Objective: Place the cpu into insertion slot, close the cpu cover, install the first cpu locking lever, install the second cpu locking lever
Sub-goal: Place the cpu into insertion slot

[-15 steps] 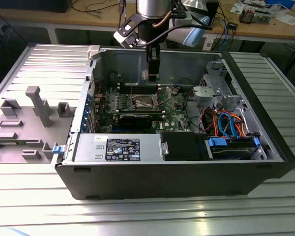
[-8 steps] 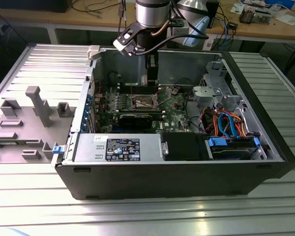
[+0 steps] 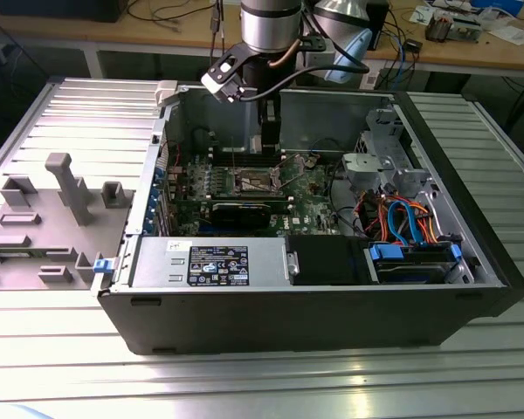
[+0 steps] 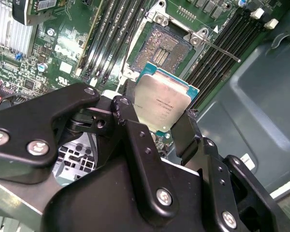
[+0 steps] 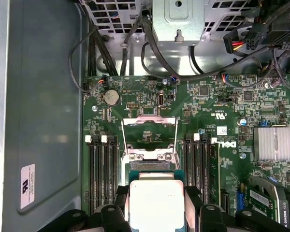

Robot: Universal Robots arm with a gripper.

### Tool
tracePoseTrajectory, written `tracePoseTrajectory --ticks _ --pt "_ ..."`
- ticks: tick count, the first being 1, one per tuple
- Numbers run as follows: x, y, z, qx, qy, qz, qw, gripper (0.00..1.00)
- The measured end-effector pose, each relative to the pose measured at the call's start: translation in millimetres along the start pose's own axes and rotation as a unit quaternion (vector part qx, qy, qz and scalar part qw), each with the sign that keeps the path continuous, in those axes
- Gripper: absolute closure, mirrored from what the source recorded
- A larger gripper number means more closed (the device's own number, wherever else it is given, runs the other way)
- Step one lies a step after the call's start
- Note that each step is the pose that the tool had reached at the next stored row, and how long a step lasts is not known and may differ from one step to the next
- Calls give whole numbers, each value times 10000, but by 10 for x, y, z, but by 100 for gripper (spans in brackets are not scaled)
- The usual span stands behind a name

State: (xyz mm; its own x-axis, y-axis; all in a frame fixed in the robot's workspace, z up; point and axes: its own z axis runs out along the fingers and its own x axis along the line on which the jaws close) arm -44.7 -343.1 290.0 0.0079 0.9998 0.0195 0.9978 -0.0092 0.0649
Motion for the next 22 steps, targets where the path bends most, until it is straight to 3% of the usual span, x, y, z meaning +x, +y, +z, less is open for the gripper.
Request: tracePoseTrajectory --ticks 14,22 --pt "1 -1 11 -1 -4 54 10000 46" --pt "0 -4 61 -1 -3 54 10000 46"
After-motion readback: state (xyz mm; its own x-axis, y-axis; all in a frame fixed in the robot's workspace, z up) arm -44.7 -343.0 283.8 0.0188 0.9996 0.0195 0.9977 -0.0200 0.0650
